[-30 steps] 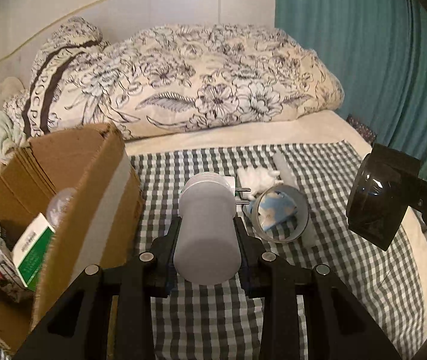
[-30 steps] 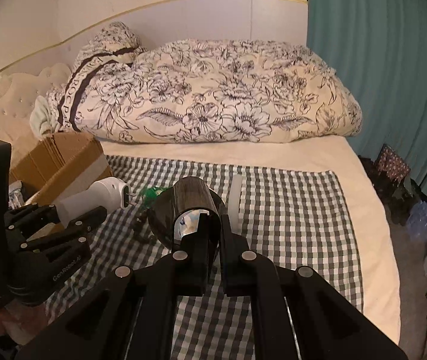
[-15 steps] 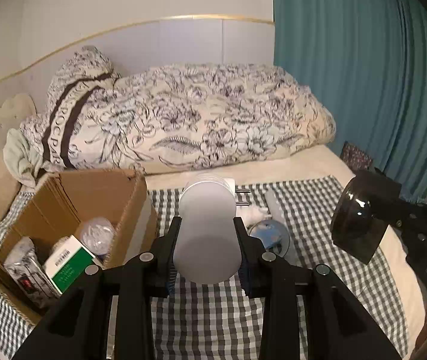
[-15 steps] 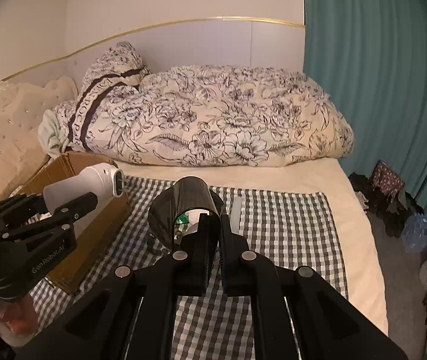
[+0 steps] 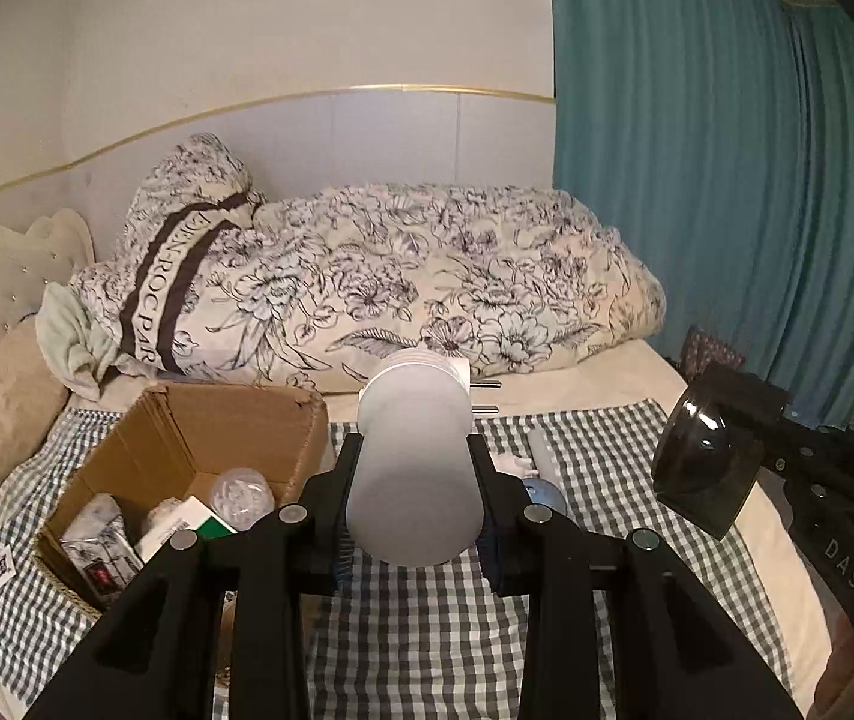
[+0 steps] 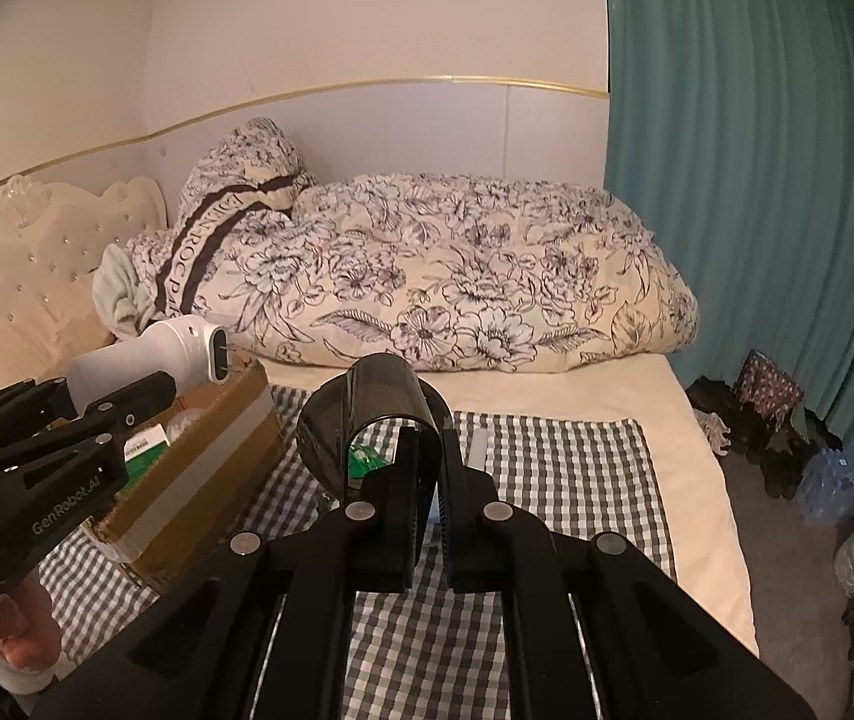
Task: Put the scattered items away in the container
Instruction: 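Lift and carry the white bottle and black cup over the cardboard box, then open the left tool to drop the white bottle while the right tool releases the black cup into the box, then move both tools back over the remaining items on the checkered cloth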
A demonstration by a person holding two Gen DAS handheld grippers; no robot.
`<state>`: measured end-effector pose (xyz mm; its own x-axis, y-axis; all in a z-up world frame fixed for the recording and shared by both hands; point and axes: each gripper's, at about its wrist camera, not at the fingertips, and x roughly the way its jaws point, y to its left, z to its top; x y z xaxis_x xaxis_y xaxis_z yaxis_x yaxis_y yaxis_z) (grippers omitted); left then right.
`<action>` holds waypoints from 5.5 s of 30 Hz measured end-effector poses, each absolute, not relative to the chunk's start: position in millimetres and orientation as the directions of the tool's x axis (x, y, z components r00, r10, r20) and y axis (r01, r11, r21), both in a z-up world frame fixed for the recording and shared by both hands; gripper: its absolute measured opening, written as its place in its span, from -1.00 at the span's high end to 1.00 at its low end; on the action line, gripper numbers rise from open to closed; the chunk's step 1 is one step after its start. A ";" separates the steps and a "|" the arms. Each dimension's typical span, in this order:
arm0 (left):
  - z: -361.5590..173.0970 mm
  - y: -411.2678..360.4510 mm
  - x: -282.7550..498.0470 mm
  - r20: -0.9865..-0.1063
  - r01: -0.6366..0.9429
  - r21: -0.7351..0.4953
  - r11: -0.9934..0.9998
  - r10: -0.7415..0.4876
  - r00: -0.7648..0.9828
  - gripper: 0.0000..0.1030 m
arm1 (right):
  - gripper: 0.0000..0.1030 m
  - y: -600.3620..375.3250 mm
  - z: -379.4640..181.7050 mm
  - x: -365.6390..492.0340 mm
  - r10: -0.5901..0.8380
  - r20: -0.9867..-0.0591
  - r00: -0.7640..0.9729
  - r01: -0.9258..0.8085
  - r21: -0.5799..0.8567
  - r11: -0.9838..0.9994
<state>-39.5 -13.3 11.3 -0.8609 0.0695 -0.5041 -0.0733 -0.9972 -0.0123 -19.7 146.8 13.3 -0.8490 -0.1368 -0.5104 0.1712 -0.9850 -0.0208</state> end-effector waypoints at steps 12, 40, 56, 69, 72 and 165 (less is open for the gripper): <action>25.4 -26.5 -22.2 -0.474 -0.055 -0.013 -0.998 0.055 -0.879 0.37 | 0.89 136.1 27.0 -5.6 -0.150 -0.476 -0.867 0.181 -0.019 -0.983; 34.1 -100.7 -16.7 -0.457 0.067 0.020 -0.998 -0.069 -0.887 0.62 | 0.89 58.1 36.4 -17.8 -0.229 -0.465 -0.855 0.276 -0.034 -0.961; 27.4 -169.0 -32.4 -0.486 0.159 -0.062 -0.985 -0.109 -0.867 0.81 | 0.89 11.1 23.4 -39.7 -0.288 -0.494 -0.820 0.350 -0.034 -0.936; 9.4 -196.7 -42.6 -0.520 0.221 -0.015 -0.975 -0.181 -0.835 0.81 | 0.89 -29.3 0.5 -63.2 -0.341 -0.533 -0.774 0.415 -0.021 -0.909; 5.3 -205.3 -45.3 -0.527 0.234 -0.010 -0.972 -0.194 -0.827 0.81 | 0.89 -41.3 -5.0 -68.5 -0.353 -0.541 -0.763 0.432 -0.020 -0.902; 35.0 -122.6 -30.3 -0.478 0.101 0.111 -0.989 -0.143 -0.867 -1.00 | -1.00 71.5 55.8 -20.1 -0.209 -0.403 -0.891 0.247 -0.045 -0.968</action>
